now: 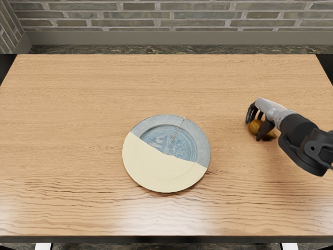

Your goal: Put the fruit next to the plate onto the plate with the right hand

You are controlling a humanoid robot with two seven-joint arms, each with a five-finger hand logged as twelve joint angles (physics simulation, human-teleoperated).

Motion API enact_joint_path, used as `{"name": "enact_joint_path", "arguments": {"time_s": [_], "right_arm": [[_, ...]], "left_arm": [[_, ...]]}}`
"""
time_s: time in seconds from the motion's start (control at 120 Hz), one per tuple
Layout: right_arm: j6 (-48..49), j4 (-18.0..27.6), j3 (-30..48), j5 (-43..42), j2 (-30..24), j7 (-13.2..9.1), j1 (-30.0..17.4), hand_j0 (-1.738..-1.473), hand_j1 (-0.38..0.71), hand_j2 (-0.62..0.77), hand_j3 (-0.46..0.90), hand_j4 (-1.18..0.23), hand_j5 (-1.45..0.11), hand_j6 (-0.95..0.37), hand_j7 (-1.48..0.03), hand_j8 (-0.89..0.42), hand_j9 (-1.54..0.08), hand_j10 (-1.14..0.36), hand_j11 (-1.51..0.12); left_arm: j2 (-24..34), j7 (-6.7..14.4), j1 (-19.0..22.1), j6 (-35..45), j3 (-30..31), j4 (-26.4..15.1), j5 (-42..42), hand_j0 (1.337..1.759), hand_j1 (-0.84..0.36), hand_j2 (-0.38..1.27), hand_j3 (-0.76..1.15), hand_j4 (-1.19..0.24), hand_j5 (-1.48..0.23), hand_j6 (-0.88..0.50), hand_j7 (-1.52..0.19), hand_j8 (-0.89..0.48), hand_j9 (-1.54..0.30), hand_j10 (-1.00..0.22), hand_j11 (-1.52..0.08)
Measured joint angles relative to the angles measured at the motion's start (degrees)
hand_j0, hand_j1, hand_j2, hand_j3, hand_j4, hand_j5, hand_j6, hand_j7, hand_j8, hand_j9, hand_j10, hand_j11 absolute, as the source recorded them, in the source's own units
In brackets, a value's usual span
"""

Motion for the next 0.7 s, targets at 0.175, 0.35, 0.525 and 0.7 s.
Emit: {"name": "enact_joint_path", "arguments": {"time_s": [0.175, 0.35, 0.525, 0.7], "right_arm": [[0.6, 0.3, 2.9, 0.2, 2.2, -0.1, 0.2, -1.653, 0.24, 0.42, 0.0, -0.8, -1.15, -0.52, -1.08, -0.46, -1.15, -0.68, -1.14], [3.2, 0.8, 4.9, 1.3, 2.8, -0.1, 1.2, -1.655, 0.29, 0.48, 0.0, -0.81, -1.2, -0.48, -1.11, -0.41, -1.19, -0.64, -1.18], [8.9, 1.5, 7.6, 4.7, 3.1, -0.1, 4.0, -1.656, 0.3, 0.5, 0.0, -0.82, -1.23, -0.47, -1.13, -0.39, -1.21, -0.62, -1.2], [12.7, 1.9, 8.1, 6.1, 4.8, -0.1, 6.4, -1.656, 0.31, 0.52, 0.0, -0.83, -1.23, -0.48, -1.13, -0.39, -1.19, -0.65, -1.19]], "left_arm": [[0.0, 0.0, 0.0, 0.0, 0.0, 0.0, 0.0, 1.658, 0.33, 0.0, 0.0, -0.02, -0.02, -0.02, -0.02, -0.02, -0.02, -0.02, -0.02], [0.0, 0.0, 0.0, 0.0, 0.0, 0.0, 0.0, 1.658, 0.33, 0.0, 0.0, -0.02, -0.02, -0.02, -0.02, -0.02, -0.02, -0.02, -0.02], [0.0, 0.0, 0.0, 0.0, 0.0, 0.0, 0.0, 1.658, 0.33, 0.0, 0.0, -0.02, -0.02, -0.02, -0.02, -0.02, -0.02, -0.02, -0.02], [0.0, 0.0, 0.0, 0.0, 0.0, 0.0, 0.0, 1.658, 0.33, 0.0, 0.0, -0.02, -0.02, -0.02, -0.02, -0.02, -0.02, -0.02, -0.02]]}}
